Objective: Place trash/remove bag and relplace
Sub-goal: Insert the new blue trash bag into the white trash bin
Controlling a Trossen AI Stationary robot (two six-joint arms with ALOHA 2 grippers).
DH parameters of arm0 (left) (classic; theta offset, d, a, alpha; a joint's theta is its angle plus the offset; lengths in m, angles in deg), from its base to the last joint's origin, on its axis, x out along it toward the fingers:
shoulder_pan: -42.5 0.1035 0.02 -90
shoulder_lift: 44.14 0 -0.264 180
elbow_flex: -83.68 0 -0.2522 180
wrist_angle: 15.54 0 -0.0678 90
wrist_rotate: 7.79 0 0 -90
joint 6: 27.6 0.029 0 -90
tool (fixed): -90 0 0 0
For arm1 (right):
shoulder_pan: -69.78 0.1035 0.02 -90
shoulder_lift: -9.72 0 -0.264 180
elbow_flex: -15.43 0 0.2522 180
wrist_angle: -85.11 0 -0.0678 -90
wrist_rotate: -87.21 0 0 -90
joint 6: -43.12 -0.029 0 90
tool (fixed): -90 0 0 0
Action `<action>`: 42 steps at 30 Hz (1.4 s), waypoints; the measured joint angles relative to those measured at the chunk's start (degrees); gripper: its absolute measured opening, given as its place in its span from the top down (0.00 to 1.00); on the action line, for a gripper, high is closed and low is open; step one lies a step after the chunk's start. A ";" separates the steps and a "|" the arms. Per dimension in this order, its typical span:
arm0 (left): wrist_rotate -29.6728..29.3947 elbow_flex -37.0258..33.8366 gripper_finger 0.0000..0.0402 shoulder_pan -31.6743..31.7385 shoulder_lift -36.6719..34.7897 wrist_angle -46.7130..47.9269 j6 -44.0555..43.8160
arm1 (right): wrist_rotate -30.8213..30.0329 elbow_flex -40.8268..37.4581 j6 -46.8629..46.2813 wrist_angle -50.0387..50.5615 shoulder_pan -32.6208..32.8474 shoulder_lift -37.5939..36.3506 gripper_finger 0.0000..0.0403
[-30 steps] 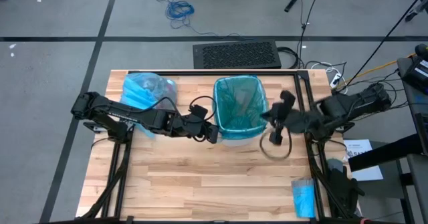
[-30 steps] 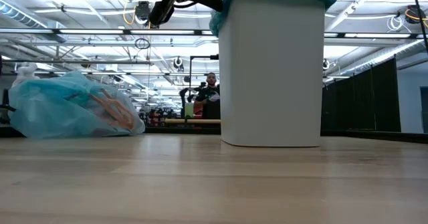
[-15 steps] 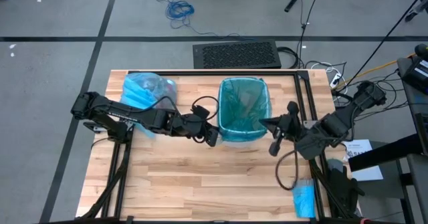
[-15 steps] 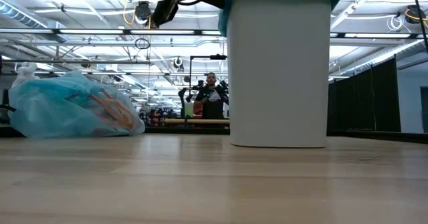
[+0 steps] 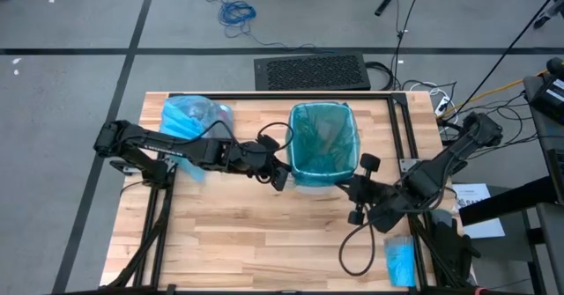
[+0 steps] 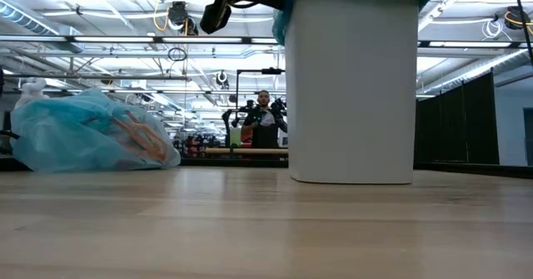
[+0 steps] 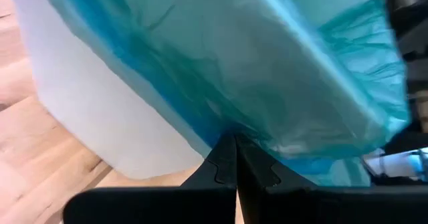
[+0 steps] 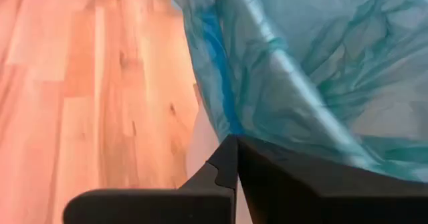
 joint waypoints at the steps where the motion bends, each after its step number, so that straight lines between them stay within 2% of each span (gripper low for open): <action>1: 0.20 0.01 1.00 0.00 0.00 -0.56 0.04 | -0.13 0.00 -0.39 0.35 -0.04 0.55 1.00; 10: 0.44 0.07 1.00 -0.04 0.81 -1.97 0.20 | 0.01 0.00 -5.85 4.01 -0.04 4.49 1.00; 23: 1.16 0.07 1.00 -0.11 5.82 -2.18 -1.54 | 1.15 0.00 -8.85 4.57 -0.89 5.40 1.00; 34: 2.14 0.05 1.00 -2.14 1.57 -2.61 -1.07 | 1.13 0.16 -8.78 1.55 2.22 3.27 1.00; 42: 2.30 0.05 1.00 -5.10 -1.63 -1.71 -0.95 | 1.09 6.34 -3.05 1.90 4.16 3.22 1.00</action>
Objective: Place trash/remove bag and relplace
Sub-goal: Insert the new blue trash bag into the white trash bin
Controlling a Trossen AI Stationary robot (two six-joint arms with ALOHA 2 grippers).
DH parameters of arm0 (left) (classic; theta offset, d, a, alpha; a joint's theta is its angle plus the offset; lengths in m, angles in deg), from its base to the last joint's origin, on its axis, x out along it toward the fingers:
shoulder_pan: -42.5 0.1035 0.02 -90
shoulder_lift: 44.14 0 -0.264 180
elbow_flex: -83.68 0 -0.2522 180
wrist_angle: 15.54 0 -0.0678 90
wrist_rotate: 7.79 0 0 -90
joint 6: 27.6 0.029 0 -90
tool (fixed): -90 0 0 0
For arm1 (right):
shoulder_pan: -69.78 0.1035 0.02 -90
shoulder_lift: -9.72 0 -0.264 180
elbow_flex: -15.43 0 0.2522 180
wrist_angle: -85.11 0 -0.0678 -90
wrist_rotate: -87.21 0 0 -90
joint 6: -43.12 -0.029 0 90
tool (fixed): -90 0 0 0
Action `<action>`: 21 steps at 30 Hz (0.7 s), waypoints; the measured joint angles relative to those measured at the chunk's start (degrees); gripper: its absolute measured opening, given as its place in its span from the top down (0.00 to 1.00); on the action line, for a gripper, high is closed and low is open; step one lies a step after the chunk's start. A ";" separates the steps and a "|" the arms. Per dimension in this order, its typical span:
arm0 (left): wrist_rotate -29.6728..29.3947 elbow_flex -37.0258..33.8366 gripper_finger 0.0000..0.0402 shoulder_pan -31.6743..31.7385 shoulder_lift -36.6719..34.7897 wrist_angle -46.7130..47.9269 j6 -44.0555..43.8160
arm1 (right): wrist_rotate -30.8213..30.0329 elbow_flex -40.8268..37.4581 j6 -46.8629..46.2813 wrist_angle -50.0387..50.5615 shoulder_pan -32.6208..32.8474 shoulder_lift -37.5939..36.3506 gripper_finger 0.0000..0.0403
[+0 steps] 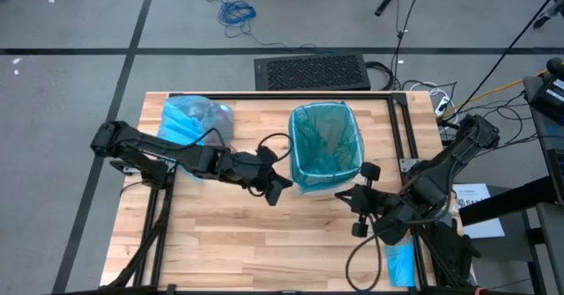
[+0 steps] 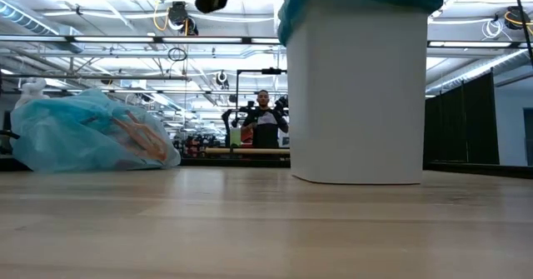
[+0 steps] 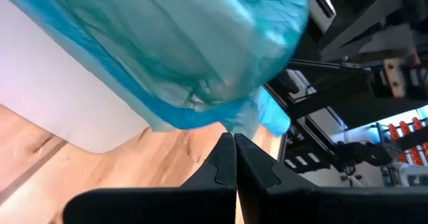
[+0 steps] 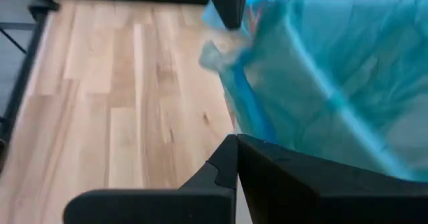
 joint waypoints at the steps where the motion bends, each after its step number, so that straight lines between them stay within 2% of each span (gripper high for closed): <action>1: 0.03 0.00 1.00 -0.22 -0.24 0.11 0.00 | -0.10 1.17 1.05 0.37 0.00 0.00 1.00; 5: 0.04 0.00 1.00 -1.14 -1.17 0.68 -0.01 | -3.20 6.17 3.83 3.60 -0.07 0.00 1.00; 8: -1.07 0.00 1.00 -1.85 -2.11 0.29 0.05 | -6.81 9.84 0.84 9.90 -1.68 -0.47 1.00; 10: -3.74 0.01 1.00 -2.34 -2.89 -1.67 1.87 | -7.61 11.24 -3.15 14.32 -4.64 -2.04 1.00; 13: -7.97 1.65 1.00 -3.02 -3.44 -4.39 7.57 | -7.15 11.43 -4.28 14.95 -10.25 -5.97 1.00; 16: -8.82 4.13 1.00 -3.16 -3.68 -6.18 14.73 | -2.84 11.46 -2.09 12.84 -17.30 -10.23 1.00; 21: -7.67 5.62 1.00 -3.12 -3.13 -4.79 24.77 | 11.15 11.47 5.83 12.58 -33.99 -14.65 0.95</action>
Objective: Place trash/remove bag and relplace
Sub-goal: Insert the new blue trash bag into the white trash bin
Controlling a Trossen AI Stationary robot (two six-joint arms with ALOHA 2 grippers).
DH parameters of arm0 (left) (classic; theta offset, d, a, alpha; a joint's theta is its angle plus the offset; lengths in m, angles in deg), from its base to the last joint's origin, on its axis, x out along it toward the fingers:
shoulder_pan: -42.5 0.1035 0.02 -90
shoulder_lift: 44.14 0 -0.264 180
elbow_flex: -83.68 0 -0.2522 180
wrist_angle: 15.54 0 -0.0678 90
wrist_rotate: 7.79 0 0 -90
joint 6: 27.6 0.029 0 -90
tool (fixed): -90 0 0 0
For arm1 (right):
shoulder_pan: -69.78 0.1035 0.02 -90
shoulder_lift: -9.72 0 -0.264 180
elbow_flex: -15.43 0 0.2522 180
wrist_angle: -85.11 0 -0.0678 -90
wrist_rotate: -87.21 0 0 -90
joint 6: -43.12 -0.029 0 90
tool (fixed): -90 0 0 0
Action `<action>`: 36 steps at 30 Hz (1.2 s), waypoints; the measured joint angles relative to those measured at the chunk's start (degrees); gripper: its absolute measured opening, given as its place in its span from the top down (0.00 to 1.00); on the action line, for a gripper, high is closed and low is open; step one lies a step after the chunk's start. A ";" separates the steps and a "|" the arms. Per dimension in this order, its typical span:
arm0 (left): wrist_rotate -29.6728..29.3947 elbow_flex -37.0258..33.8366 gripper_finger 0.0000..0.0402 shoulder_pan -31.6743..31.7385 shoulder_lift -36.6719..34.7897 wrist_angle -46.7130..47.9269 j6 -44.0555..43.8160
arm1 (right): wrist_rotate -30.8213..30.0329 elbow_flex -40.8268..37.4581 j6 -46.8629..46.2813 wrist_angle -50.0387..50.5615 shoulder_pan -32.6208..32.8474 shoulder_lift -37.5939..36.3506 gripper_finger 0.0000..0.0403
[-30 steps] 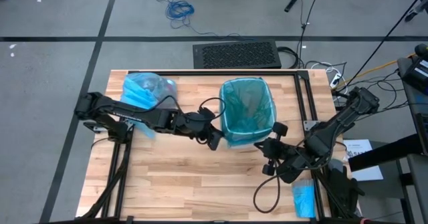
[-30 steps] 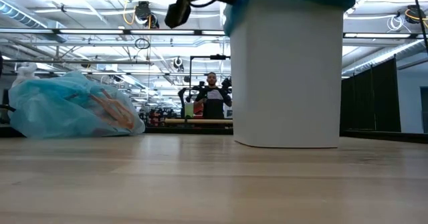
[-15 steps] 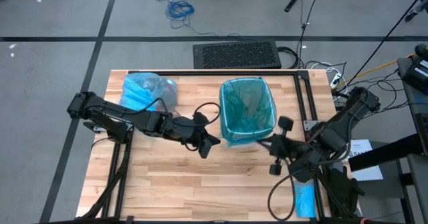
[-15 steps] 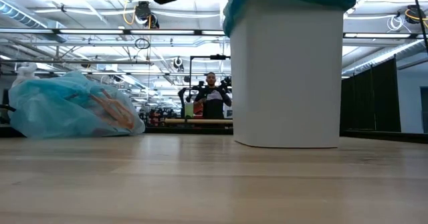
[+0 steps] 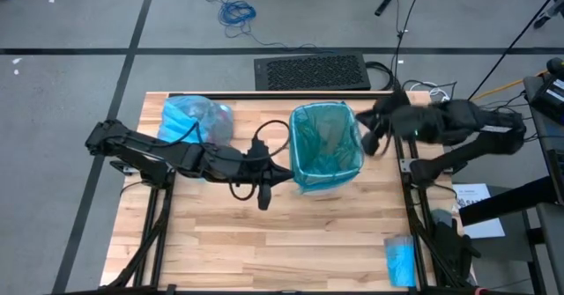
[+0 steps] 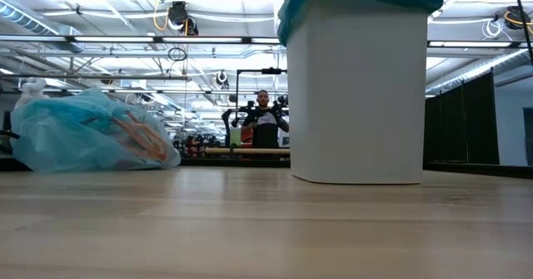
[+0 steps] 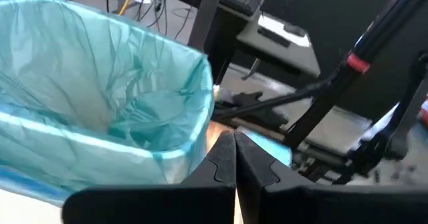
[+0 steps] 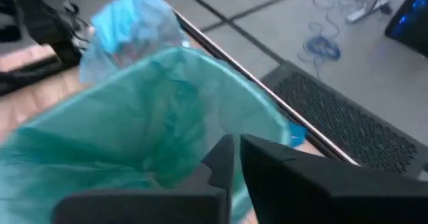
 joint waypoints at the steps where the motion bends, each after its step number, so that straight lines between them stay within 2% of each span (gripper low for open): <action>1: 0.05 0.00 1.00 -0.02 0.07 0.29 1.15 | 2.76 0.00 2.18 -0.28 -3.28 -0.21 0.93; 6: 0.96 0.02 1.00 0.11 0.02 0.13 0.31 | 16.18 0.00 11.98 -3.64 -18.94 0.47 0.78; 9: 4.70 0.05 1.00 0.18 0.72 -0.60 0.32 | 20.88 0.00 16.47 -7.18 -27.10 1.91 0.76; 11: 4.98 0.07 1.00 0.20 1.18 -0.38 0.26 | 28.36 0.00 18.56 -10.89 -32.84 3.23 0.79; 14: 4.90 0.07 1.00 0.22 2.54 -1.74 0.13 | 40.52 0.00 19.61 -14.54 -40.84 6.07 0.88; 16: 4.79 0.07 1.00 0.22 3.53 -4.34 0.12 | 45.04 0.00 20.06 -14.72 -45.14 8.44 0.96; 19: 3.83 0.07 1.00 0.09 5.11 -9.42 0.04 | 49.65 -0.02 21.63 -13.62 -50.40 11.66 0.98; 26: 5.01 0.07 1.00 -1.15 8.74 -14.03 -5.34 | 65.93 -0.02 25.46 -12.55 -58.81 18.42 1.00; 31: 4.94 0.07 1.00 -2.43 11.83 -17.31 -8.43 | 70.64 -0.02 27.63 -12.56 -60.79 21.56 1.00; 36: -1.62 0.07 1.00 -2.51 13.75 -17.39 -8.97 | 76.23 -0.02 29.15 -12.02 -61.17 23.49 1.00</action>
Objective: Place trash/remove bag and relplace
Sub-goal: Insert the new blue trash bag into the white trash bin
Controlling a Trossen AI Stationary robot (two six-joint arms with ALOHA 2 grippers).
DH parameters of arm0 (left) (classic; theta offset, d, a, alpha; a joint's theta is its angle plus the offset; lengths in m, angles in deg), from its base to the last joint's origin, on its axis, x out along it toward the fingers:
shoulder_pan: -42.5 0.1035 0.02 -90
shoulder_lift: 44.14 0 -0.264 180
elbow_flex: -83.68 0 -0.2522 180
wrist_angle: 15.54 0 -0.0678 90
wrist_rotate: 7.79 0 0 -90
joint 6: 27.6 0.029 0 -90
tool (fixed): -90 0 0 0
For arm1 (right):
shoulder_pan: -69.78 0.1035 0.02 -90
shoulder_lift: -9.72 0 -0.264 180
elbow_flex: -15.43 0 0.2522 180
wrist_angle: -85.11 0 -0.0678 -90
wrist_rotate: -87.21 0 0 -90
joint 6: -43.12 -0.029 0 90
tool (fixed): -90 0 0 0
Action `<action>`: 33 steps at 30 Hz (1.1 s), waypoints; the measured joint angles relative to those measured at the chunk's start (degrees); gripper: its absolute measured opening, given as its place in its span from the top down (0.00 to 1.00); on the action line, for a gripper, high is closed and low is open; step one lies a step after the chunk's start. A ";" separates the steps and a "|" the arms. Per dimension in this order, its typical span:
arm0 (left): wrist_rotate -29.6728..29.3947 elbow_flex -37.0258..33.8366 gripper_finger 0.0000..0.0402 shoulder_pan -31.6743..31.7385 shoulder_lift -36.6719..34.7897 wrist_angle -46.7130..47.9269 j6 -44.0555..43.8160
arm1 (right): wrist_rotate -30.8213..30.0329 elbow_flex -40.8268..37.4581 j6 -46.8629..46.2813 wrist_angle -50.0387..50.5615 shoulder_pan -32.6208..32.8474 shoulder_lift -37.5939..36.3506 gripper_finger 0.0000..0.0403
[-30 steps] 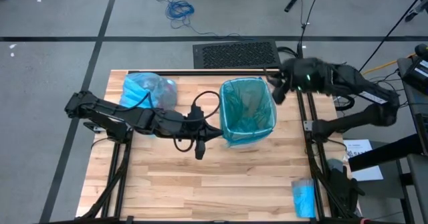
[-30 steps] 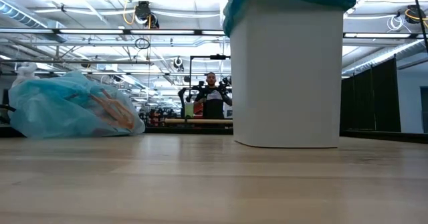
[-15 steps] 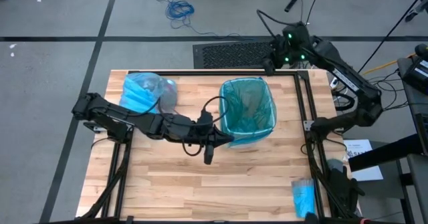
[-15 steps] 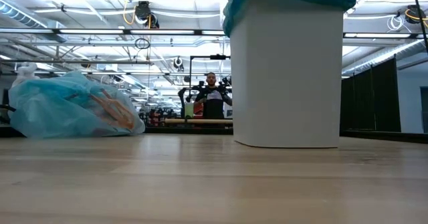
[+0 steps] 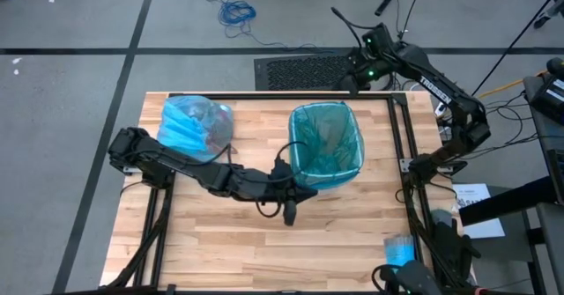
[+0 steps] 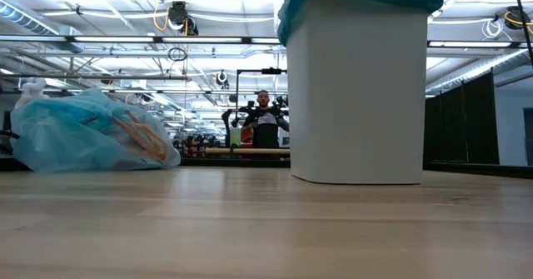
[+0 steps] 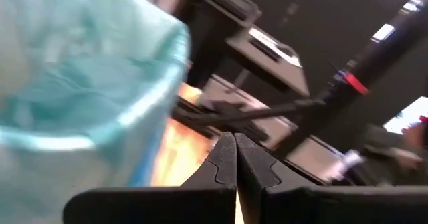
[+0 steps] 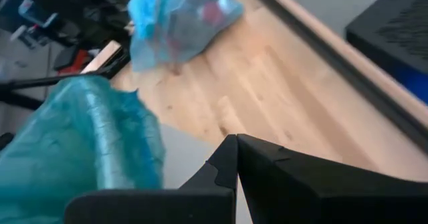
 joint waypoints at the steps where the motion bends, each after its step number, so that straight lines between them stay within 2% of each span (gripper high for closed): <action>1: -1.46 -0.01 1.00 0.07 0.13 0.00 0.00 | 0.62 0.00 0.35 0.37 0.04 0.20 1.00; 8: -7.07 0.00 1.00 1.99 0.13 1.13 0.01 | 3.09 0.00 4.60 6.21 0.04 0.45 1.00; 12: -7.42 -0.02 1.00 2.76 0.13 2.99 -0.09 | 4.22 -0.24 7.34 10.01 0.49 0.33 1.00; 25: -9.60 -0.02 1.00 2.73 -0.30 12.44 -2.99 | 5.85 -3.86 7.71 10.80 4.40 -0.18 1.00; 33: -15.75 -0.02 1.00 2.71 -4.42 23.95 -4.46 | 5.09 -4.61 7.24 12.16 5.01 -3.89 1.00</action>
